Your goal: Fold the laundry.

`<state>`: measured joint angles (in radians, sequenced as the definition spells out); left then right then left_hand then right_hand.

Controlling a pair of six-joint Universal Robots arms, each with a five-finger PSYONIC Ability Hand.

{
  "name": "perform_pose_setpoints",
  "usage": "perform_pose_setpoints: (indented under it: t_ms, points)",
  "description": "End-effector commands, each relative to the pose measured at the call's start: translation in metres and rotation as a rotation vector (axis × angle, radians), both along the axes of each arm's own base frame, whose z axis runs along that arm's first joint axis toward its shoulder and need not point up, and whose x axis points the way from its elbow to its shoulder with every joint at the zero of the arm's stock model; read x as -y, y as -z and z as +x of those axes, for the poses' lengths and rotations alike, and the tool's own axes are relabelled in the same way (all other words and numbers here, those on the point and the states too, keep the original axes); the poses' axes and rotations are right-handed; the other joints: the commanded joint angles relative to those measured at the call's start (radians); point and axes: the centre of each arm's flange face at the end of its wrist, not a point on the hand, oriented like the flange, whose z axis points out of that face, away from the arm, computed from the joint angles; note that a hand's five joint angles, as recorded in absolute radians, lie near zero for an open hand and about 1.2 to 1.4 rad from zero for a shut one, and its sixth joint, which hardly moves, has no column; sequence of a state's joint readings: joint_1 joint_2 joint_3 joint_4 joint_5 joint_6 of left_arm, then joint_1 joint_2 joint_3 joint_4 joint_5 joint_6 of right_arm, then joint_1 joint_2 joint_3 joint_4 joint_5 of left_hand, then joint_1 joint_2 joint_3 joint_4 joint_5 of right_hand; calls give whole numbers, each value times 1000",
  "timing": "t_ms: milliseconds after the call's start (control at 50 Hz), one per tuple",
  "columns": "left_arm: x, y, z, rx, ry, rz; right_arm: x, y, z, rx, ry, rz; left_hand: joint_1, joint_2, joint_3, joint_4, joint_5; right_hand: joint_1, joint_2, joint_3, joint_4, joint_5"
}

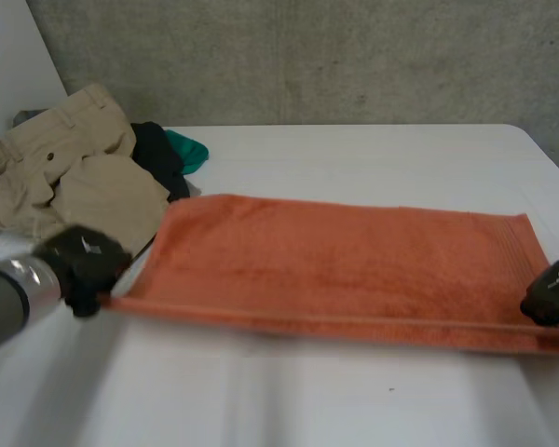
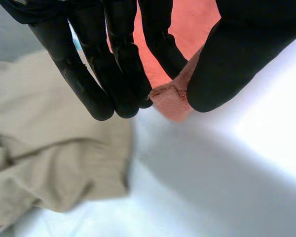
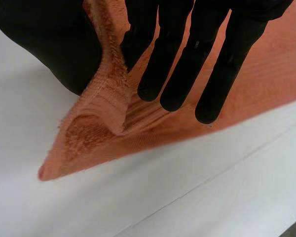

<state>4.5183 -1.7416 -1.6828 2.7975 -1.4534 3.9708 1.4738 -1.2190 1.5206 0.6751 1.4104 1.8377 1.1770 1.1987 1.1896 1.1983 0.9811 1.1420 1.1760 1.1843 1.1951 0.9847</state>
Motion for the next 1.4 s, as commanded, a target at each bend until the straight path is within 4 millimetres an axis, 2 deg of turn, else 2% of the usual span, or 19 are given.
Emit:
perform_pose_setpoints:
  t_ms: [20, 140, 200, 260, 280, 340, 360, 460, 580, 660, 780, 900, 1020, 1100, 1120, 1160, 1240, 1320, 1400]
  points:
    - [-2, 15, -21, 97, 113, -15, 15, 3, 2, 8, 28, -53, 219, 198, 207, 198, 241, 254, 220, 212, 201, 237]
    - [52, -15, -46, -2, 14, -170, 51, -9, 7, -12, 10, -178, 219, 198, 207, 198, 241, 254, 220, 212, 201, 237]
    - [81, -49, -62, -106, -17, -305, 81, -29, 12, -26, 5, -333, 219, 198, 207, 198, 241, 254, 220, 212, 201, 237]
    - [109, -96, -74, -266, -43, -479, 115, -69, 25, -25, -9, -599, 219, 198, 207, 198, 241, 254, 220, 212, 201, 237]
    - [122, -122, -77, -362, -62, -577, 133, -94, 30, -7, -4, -762, 219, 198, 207, 198, 241, 254, 220, 212, 201, 237]
    - [138, -162, -75, -515, -102, -736, 155, -136, 35, 50, 13, -1024, 219, 198, 207, 198, 241, 254, 220, 212, 201, 237]
    - [145, -187, -71, -618, -124, -835, 164, -158, 36, 108, 30, -1170, 219, 198, 207, 198, 241, 254, 220, 212, 201, 237]
    - [155, -226, -59, -820, -192, -1012, 172, -197, 40, 346, 32, -1458, 219, 198, 207, 198, 241, 254, 220, 212, 201, 237]
    - [166, -201, -67, -781, -197, -952, 166, -185, 55, 538, -7, -1462, 219, 198, 207, 198, 241, 254, 220, 212, 201, 237]
    - [174, -173, -63, -718, -235, -879, 163, -162, 60, 554, 4, -1373, 219, 198, 207, 198, 241, 254, 220, 212, 201, 237]
    - [177, -122, -54, -630, -265, -736, 160, -105, 62, 523, 45, -1144, 219, 198, 207, 198, 241, 254, 220, 212, 201, 237]
    - [155, -55, -52, -523, -254, -514, 148, -34, 54, 482, 97, -860, 219, 198, 207, 198, 241, 254, 220, 212, 201, 237]
    - [121, -9, -36, -363, -235, -352, 127, 11, 39, 436, 137, -652, 219, 198, 207, 198, 241, 254, 220, 212, 201, 237]
    - [89, 9, -25, -267, -187, -239, 104, 20, 25, 370, 170, -515, 219, 198, 207, 198, 241, 254, 220, 212, 201, 237]
    - [68, 15, -22, -202, -143, -177, 90, 18, 21, 329, 172, -450, 219, 198, 207, 198, 241, 254, 220, 212, 201, 237]
    - [56, 17, -21, -162, -115, -144, 76, 13, 15, 281, 166, -387, 219, 198, 207, 198, 241, 254, 220, 212, 201, 237]
    - [4, 27, -5, 68, -15, 18, 43, 5, -13, 122, 138, -212, 219, 198, 207, 198, 241, 254, 220, 212, 201, 237]
    - [-21, 27, 7, 174, 35, 97, 32, 1, -33, 22, 85, -132, 219, 198, 207, 198, 241, 254, 220, 212, 201, 237]
    - [-14, 14, 3, 173, 59, 35, 38, 3, -36, 14, 62, -140, 219, 198, 207, 198, 241, 254, 220, 212, 201, 237]
